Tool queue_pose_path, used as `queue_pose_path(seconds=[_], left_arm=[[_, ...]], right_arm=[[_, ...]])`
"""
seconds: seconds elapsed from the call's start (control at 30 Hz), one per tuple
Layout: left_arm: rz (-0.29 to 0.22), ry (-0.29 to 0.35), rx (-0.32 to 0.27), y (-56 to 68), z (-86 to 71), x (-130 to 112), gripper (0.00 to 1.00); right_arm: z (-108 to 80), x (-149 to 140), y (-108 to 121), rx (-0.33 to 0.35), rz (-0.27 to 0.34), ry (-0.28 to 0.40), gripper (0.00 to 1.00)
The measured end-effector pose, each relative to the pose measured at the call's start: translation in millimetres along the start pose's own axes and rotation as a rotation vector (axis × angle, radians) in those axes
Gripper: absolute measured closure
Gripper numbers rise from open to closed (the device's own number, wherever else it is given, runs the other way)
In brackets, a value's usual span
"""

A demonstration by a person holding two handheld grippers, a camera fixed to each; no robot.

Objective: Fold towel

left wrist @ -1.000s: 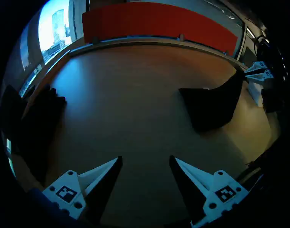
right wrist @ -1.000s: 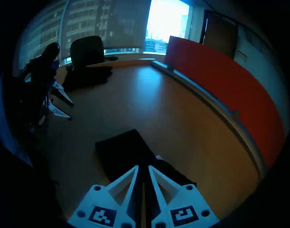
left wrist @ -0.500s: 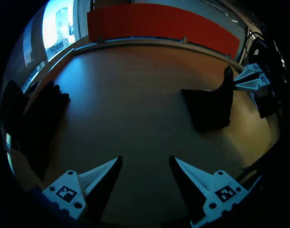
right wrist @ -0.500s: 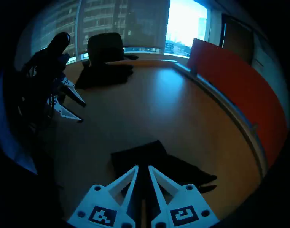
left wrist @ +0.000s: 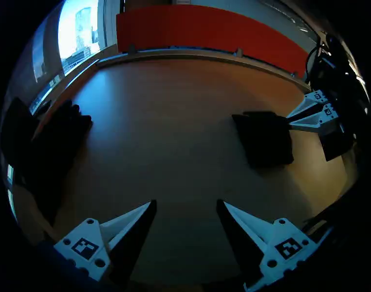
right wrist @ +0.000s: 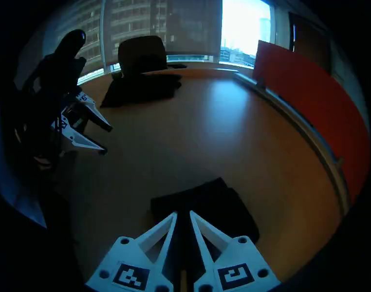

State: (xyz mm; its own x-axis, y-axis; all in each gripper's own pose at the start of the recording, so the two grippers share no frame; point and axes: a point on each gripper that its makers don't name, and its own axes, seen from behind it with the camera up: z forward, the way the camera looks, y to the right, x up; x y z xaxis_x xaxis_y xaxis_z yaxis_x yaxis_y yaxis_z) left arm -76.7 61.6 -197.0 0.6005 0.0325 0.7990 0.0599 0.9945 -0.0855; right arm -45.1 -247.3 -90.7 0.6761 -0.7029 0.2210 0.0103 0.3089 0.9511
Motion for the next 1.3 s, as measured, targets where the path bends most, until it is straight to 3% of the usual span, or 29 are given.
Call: queue_pose_path(seconds=[0.27, 0.53, 0.67, 1.0, 1.3], left_arm=[[0.002, -0.003, -0.002, -0.1, 1.2, -0.7, 0.09], [0.003, -0.002, -0.003, 0.3, 1.1, -0.9, 0.09], [0.002, -0.004, -0.001, -0.1, 1.3, -1.2, 0.09], [0.0, -0.004, 0.001, -0.7, 1.5, -0.8, 0.09], [0.008, -0.002, 0.0, 0.5, 1.6, 1.2, 0.09]], right_arm=[[2.7, 2.0, 1.3, -0.002, 0.008, 0.002, 0.95], [4.5, 0.6, -0.1, -0.002, 0.01, 0.0, 0.69], [5.0, -0.2, 0.2, -0.003, 0.012, -0.001, 0.68], [1.9, 2.4, 0.3, 0.004, 0.008, 0.004, 0.41], [-3.2, -2.1, 1.9, -0.005, 0.018, 0.002, 0.4]])
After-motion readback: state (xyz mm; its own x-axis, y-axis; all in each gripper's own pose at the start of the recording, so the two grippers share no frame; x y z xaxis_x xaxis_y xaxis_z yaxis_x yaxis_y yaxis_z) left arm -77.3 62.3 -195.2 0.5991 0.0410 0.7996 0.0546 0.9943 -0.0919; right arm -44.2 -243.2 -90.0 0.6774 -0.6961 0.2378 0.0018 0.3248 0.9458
